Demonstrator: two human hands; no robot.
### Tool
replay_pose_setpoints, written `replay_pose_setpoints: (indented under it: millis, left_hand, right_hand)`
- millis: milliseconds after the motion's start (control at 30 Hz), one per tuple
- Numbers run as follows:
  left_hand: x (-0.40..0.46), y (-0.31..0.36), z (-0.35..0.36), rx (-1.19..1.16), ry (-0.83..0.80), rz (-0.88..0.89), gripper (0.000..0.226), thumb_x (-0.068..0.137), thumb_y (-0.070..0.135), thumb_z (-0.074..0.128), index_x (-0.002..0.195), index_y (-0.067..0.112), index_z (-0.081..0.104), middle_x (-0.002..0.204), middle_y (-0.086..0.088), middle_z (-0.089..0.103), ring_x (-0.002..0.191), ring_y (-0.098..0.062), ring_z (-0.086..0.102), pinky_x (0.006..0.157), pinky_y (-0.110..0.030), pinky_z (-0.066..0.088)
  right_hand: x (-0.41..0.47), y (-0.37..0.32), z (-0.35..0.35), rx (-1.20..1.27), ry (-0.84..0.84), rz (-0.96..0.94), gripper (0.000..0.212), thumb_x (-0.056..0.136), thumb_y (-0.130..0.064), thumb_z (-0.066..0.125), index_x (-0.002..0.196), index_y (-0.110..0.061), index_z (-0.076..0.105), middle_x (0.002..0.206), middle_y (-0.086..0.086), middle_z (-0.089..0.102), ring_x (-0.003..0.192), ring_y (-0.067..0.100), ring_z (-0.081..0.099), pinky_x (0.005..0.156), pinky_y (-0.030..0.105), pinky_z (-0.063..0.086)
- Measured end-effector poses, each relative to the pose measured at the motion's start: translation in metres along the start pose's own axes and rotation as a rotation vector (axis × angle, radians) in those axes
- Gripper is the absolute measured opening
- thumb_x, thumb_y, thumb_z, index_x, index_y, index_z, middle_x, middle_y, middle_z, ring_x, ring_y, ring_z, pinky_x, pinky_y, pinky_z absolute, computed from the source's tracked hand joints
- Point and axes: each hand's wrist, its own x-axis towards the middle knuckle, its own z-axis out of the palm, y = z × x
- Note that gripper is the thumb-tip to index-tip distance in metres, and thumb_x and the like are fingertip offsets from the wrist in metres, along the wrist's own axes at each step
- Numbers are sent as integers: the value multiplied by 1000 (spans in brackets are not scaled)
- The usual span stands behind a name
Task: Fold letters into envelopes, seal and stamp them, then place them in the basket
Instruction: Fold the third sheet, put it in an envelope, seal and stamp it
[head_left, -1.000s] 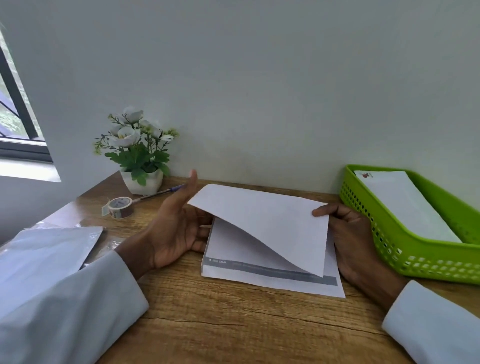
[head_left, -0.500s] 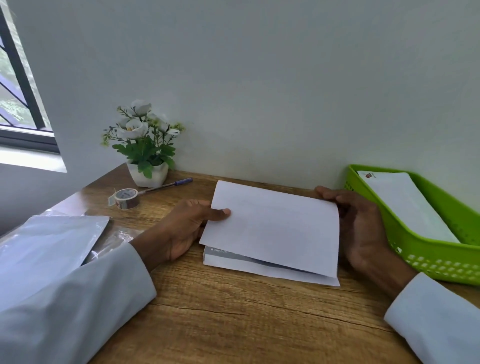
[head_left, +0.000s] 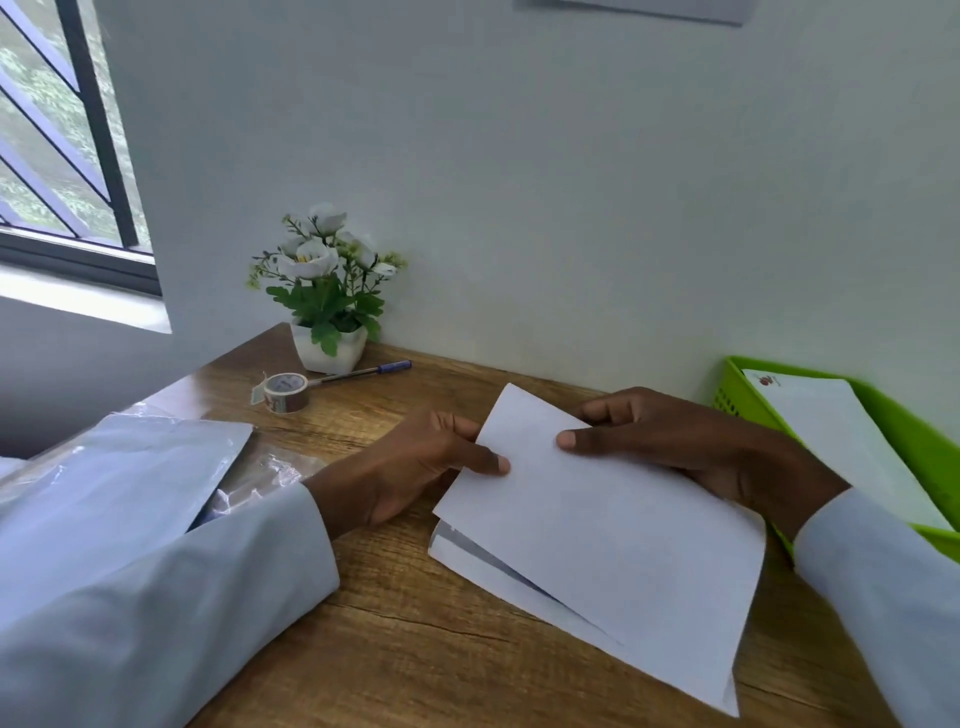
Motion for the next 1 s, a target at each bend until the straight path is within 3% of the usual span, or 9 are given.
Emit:
replay_pose_setpoints:
  millis: [167,267,367,467,633,767,1000]
  left_hand:
    - [4,-2,-7,-119,74,107,37,81,10,74,117,13,69,114,-7,73,106,-29,69,93,-43,55]
    - [8,-3,-10,-225,127,134,59,78,10,78,131,22,55,124,-7,67,103,-29,71,83,-44,59]
    - [11,-6,-9,-308,183,120,70,79,4,76,136,27,41,119,-13,67,96,-30,73,77,-46,61]
    - [13,-8,-7,-330,197,147,63,83,0,71,136,22,44,114,-17,70,96,-30,73,75,-42,62]
    - [14,-10,-6,-297,194,166,43,90,4,64,131,13,54,109,-9,75,98,-25,73,78,-39,62]
    - [15,-10,-5,-321,186,163,40,91,6,62,128,18,53,108,-7,75,97,-23,73,75,-37,62]
    - [13,-11,-4,-282,130,139,36,93,12,61,129,9,59,112,-8,74,102,-25,71,86,-42,59]
  right_hand:
    - [10,11,2,300,52,-45,34,90,-22,68,124,-14,68,119,18,71,106,35,69,91,45,57]
    - [14,20,4,439,215,-84,34,87,-21,69,120,-12,69,114,17,73,101,34,71,87,44,58]
    - [17,29,9,564,353,-124,35,84,-21,72,118,-10,69,112,19,73,98,36,70,89,50,56]
    - [20,37,17,625,419,-131,35,84,-20,74,118,-12,68,107,18,75,96,36,72,83,50,58]
    - [24,47,25,627,467,-142,45,79,-27,80,119,-15,66,106,16,75,99,40,71,85,56,57]
    - [25,46,29,592,515,-181,42,78,-29,80,116,-16,68,105,12,76,97,37,73,88,58,56]
    - [27,47,32,523,599,-204,37,78,-30,82,111,-17,69,99,7,78,88,31,75,80,51,61]
